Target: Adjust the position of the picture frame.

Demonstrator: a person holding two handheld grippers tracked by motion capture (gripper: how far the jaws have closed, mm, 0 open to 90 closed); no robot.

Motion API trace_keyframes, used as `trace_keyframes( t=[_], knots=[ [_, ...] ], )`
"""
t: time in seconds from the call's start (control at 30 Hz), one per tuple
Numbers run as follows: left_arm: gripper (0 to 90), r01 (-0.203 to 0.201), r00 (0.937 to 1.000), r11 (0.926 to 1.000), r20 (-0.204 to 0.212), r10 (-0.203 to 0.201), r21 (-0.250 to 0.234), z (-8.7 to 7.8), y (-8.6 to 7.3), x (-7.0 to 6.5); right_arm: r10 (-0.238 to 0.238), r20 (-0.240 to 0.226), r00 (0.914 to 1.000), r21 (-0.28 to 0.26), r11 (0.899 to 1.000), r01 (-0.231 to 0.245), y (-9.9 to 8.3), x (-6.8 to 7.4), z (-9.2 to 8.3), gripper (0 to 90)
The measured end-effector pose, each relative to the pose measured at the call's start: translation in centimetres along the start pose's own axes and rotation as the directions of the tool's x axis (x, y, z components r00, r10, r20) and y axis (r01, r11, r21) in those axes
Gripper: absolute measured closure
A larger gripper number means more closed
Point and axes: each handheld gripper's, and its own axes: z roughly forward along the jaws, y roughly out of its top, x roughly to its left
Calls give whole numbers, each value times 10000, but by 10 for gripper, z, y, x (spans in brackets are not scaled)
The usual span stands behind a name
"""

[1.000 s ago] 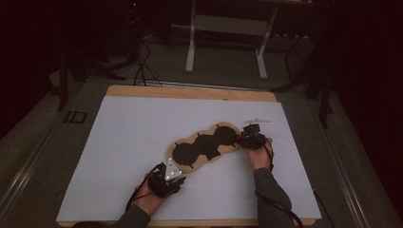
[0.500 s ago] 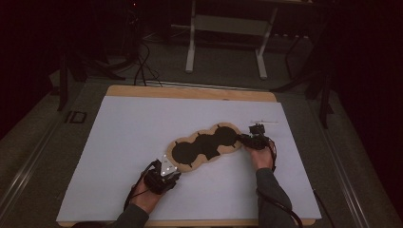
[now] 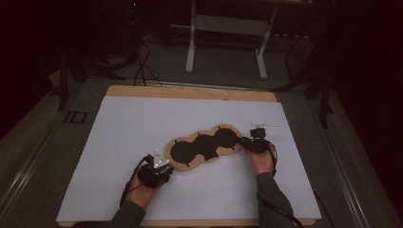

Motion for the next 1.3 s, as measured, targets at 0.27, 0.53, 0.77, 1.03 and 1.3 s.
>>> trace_keyframes(
  t=[0.27,0.53,0.77,1.03,1.3],
  knots=[
    [696,326,9995,9994,-38,-325,87,0,0,9,74,-222,9997,-57,10000,-75,-11,1,-9,741],
    [688,438,9990,9989,0,-438,152,0,1,14,-426,-296,9987,165,9989,431,-17,7,-20,899],
    [683,450,9990,9989,48,-450,156,0,1,14,-584,-369,9976,-9,9983,584,-15,3,-20,839],
    [688,416,9991,9990,32,-416,156,1,2,15,106,-301,9995,-475,9988,-120,0,-8,-6,718],
    [712,521,9986,9984,-87,-519,196,4,2,17,713,-401,9966,9,9975,-713,6,-11,6,778]
  ],
)
